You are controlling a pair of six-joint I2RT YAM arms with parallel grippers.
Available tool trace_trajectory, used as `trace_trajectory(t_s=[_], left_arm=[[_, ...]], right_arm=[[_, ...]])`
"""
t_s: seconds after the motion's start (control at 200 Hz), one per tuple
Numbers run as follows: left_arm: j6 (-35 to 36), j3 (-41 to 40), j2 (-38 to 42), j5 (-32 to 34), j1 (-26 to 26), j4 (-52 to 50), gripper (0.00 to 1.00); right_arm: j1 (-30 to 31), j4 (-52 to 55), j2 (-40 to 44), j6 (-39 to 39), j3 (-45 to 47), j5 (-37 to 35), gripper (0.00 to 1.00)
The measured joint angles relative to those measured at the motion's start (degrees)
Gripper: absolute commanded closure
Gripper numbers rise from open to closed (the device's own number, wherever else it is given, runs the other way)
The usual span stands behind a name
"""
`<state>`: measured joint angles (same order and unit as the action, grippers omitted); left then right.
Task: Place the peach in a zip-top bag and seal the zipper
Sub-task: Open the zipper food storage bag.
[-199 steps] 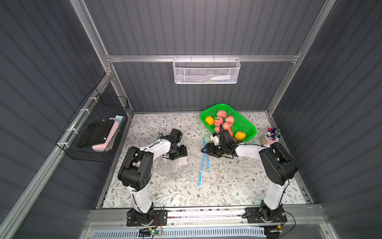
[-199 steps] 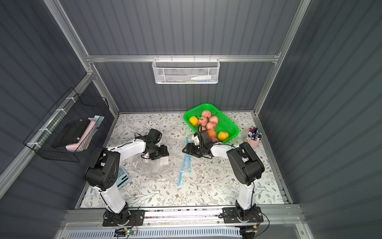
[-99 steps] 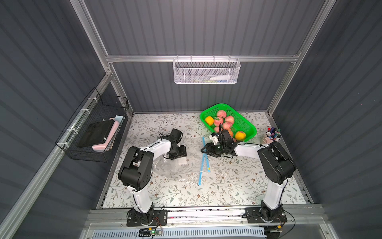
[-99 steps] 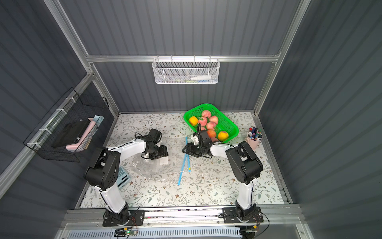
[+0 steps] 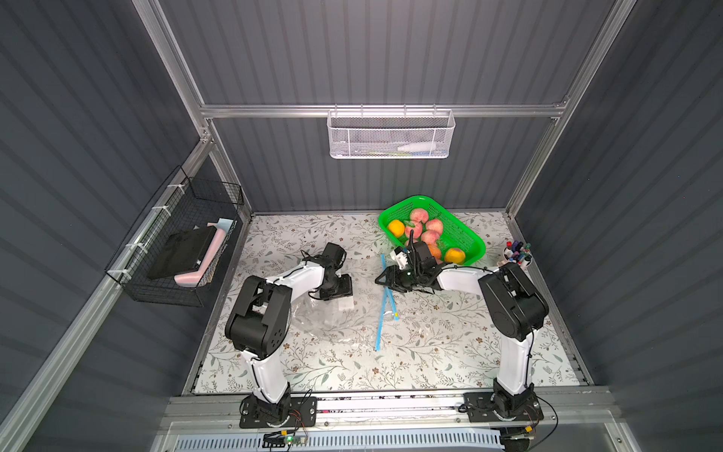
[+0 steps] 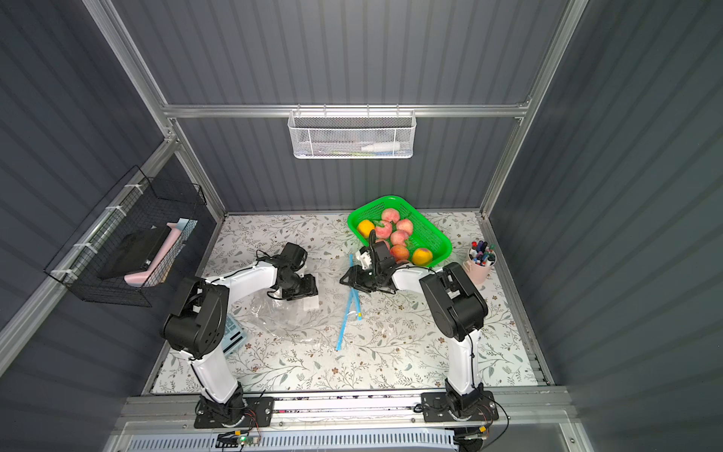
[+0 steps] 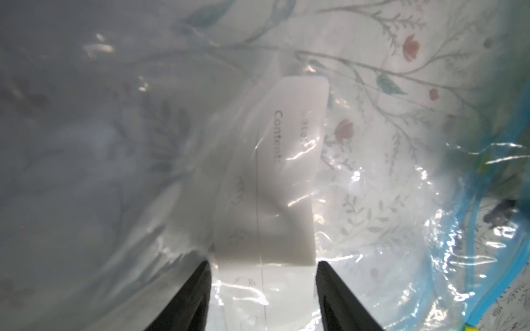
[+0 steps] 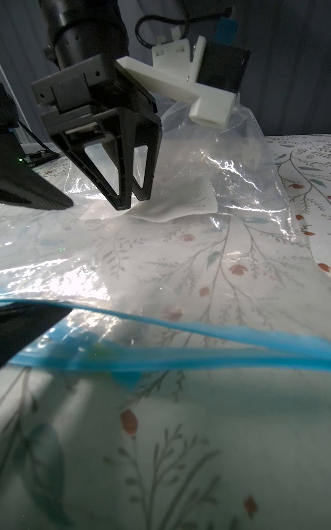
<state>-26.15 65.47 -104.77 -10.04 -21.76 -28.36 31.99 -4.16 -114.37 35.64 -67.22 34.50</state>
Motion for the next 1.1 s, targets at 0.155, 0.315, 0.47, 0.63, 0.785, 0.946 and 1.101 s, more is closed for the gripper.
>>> trace_trajectory(t_s=[0.155, 0.315, 0.47, 0.63, 0.785, 0.946, 1.101], left_arm=[[0.7, 0.1, -0.1, 0.0, 0.0, 0.1, 0.41], [1.4, 0.1, -0.2, 0.4, 0.0, 0.2, 0.42], [1.7, 0.1, 0.1, 0.4, 0.0, 0.2, 0.39], [2.1, 0.1, 1.4, 0.2, 0.0, -0.6, 0.31], [2.2, 0.9, 5.8, -0.6, -0.3, -1.5, 0.25], [2.9, 4.9, 11.8, -1.1, -1.8, -1.5, 0.22], [3.9, 8.2, 16.6, -1.4, -5.0, -0.9, 0.2]], right_arm=[[0.0, 1.8, -3.3, -1.4, -5.0, -1.5, 0.5], [0.2, 3.2, -6.7, -3.1, -9.7, -2.3, 0.68], [0.3, 4.1, -7.8, -3.0, -10.5, -1.8, 0.99], [0.3, 1.0, -5.1, 1.9, -7.7, -1.5, 1.0], [0.3, -5.1, 3.8, 10.4, -0.4, -3.0, 1.0], [0.3, -14.1, 14.0, 21.2, 7.5, -7.0, 1.0], [0.9, -19.0, 19.3, 29.6, 12.0, -11.9, 1.0]])
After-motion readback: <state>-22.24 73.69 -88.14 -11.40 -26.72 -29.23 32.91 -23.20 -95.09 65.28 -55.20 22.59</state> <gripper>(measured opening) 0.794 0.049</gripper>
